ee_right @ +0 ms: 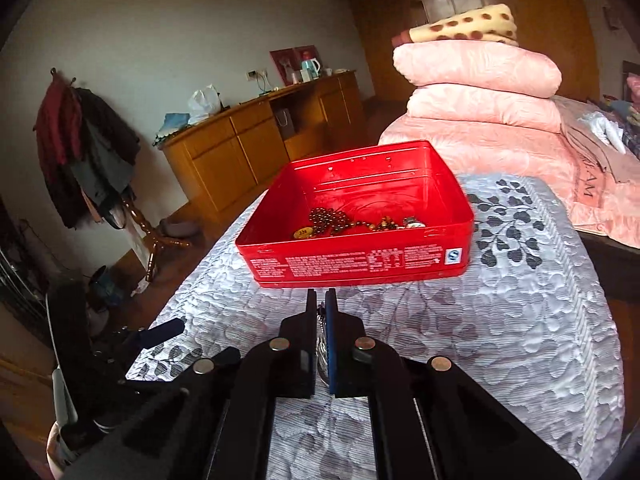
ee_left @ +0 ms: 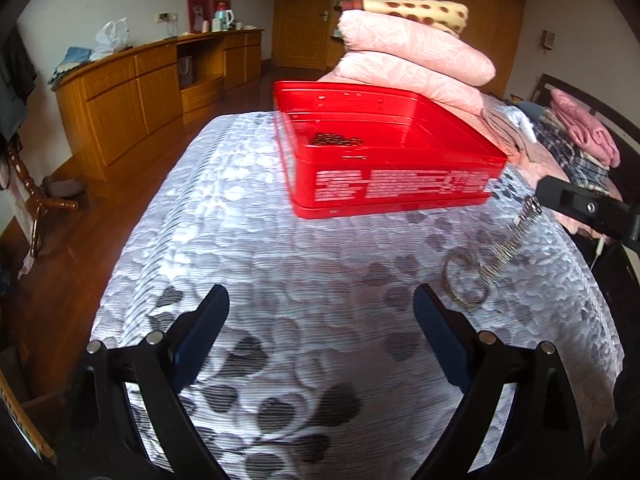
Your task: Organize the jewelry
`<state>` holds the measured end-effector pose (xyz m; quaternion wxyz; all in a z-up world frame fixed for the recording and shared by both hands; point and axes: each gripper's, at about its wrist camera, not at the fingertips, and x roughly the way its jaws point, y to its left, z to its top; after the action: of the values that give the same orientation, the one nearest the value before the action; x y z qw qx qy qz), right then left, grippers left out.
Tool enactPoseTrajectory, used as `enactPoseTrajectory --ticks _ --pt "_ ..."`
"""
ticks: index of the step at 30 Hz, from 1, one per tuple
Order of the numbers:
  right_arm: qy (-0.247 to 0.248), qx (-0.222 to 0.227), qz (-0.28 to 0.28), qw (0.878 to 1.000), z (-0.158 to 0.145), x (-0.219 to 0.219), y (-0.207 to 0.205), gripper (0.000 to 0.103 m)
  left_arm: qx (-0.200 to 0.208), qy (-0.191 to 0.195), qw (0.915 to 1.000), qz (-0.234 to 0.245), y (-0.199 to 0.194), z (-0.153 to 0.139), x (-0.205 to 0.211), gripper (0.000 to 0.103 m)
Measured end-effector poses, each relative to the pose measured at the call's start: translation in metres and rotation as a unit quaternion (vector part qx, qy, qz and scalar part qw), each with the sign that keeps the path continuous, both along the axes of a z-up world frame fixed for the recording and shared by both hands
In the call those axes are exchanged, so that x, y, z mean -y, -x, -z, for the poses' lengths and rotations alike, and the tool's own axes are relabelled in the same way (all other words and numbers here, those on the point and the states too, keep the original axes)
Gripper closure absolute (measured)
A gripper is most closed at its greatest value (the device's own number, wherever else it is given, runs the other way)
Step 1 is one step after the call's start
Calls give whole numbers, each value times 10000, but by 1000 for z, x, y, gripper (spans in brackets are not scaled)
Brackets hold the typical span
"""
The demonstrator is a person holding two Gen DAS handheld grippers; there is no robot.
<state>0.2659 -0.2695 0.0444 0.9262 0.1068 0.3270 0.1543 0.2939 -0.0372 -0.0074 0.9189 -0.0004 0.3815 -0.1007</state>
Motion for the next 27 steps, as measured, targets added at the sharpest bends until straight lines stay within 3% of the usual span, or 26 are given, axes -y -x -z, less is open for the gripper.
enactPoseTrajectory --ticks 17,27 --pt "-43 -249 655 9975 24 66 19 99 -186 -7 9983 550 -4 13 77 13" --pt "-178 -493 646 9965 47 82 17 99 -518 1 9976 454 -21 27 102 13"
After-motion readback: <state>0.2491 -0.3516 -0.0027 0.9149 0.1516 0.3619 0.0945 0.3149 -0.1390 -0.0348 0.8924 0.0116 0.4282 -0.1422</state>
